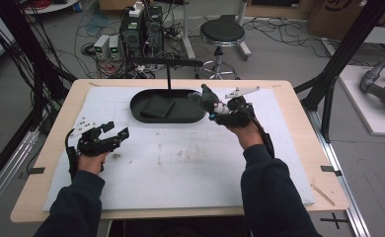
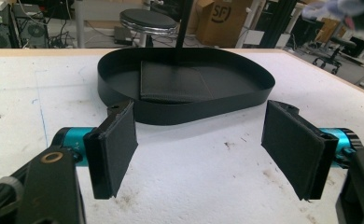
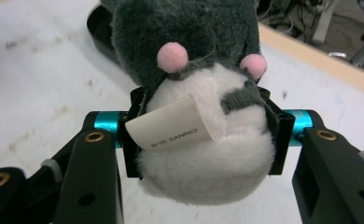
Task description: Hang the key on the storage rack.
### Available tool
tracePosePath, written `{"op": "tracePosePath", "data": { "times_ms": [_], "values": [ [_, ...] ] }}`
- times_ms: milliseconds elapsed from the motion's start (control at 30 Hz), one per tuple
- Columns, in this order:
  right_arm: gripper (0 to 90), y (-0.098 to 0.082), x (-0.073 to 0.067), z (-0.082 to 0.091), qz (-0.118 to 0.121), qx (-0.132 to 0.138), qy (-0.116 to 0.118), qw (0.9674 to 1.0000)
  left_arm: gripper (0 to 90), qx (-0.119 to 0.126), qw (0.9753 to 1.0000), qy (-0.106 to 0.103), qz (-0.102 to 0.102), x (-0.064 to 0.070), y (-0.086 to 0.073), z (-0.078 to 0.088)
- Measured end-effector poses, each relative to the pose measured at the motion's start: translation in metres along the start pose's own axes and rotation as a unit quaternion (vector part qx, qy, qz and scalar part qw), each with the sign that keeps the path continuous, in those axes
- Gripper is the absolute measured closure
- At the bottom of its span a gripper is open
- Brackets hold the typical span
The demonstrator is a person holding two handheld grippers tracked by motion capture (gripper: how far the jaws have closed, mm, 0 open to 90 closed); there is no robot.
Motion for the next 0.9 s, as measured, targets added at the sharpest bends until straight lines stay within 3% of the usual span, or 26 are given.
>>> {"op": "tracePosePath", "data": {
  "times_ms": [200, 367, 633, 800, 900],
  "values": [
    [47.0, 0.031, 0.01, -0.004, -0.007, 0.033, -0.005, 0.9994, 26.3, 0.001, 1.0, -0.001, 0.0, -0.001, 0.0, 0.0],
    [47.0, 0.043, 0.015, -0.011, -0.012, 0.032, -0.008, 0.9994, 26.4, 0.003, 1.0, -0.001, 0.003, -0.001, 0.001, 0.0],
    [47.0, 0.047, 0.019, -0.016, -0.016, 0.035, -0.014, 0.9992, 26.5, 0.005, 1.0, 0.0, 0.003, -0.001, 0.001, 0.0],
    [47.0, 0.049, 0.03, -0.018, -0.026, 0.052, -0.032, 0.9978, 26.5, 0.004, 1.0, 0.0, 0.001, -0.001, 0.001, 0.0],
    [47.0, 0.046, 0.037, -0.023, -0.032, 0.042, -0.041, 0.9978, 26.5, 0.004, 1.0, 0.001, 0.003, -0.002, 0.001, 0.0]
  ]
}}
Point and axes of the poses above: each handheld gripper's, and its own axes: z roughly backward along the jaws, y roughly out of its top, x roughly to its right, the point moved 7 cm from there along -z, roughly forward along the jaws, and after that the axes turned 4 degrees about z, right-handed, at the moved point
